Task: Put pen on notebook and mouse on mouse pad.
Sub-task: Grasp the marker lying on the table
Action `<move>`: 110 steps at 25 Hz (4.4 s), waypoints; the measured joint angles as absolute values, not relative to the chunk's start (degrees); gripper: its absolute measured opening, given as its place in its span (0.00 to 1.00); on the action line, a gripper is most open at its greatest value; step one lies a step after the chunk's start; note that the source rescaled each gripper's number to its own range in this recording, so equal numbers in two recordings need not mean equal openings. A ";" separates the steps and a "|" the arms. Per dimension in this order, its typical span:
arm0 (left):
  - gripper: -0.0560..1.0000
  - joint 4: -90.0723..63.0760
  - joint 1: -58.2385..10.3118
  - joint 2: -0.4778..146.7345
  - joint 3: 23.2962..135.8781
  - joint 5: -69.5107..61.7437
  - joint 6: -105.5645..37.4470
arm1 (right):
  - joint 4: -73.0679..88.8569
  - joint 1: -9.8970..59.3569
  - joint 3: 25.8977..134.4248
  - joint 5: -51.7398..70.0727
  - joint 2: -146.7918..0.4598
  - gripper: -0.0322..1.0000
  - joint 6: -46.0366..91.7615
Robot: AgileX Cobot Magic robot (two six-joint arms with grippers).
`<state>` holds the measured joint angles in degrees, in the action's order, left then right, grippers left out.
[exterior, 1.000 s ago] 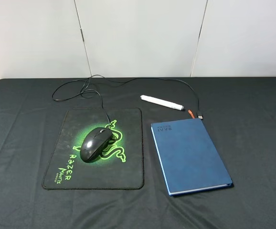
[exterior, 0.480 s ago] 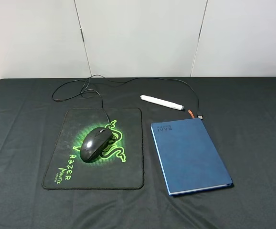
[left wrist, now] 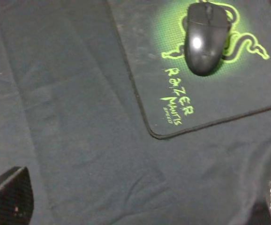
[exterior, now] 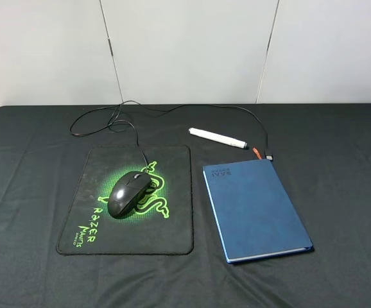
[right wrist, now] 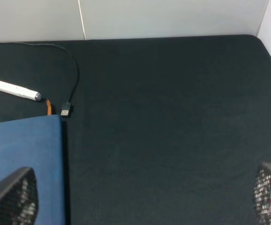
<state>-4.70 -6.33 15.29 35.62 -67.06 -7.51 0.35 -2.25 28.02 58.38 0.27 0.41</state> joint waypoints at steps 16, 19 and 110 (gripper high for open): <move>1.00 -3.68 -2.91 -0.15 27.59 -61.54 -7.55 | 0.35 -2.25 28.02 58.38 0.27 1.00 0.41; 1.00 -3.68 -2.91 -0.15 27.57 -61.18 -7.55 | 0.35 -2.25 28.02 58.38 0.27 1.00 0.41; 1.00 -3.56 -2.91 -0.15 27.57 -61.14 -7.60 | 10.56 0.55 52.67 38.28 -70.60 1.00 25.65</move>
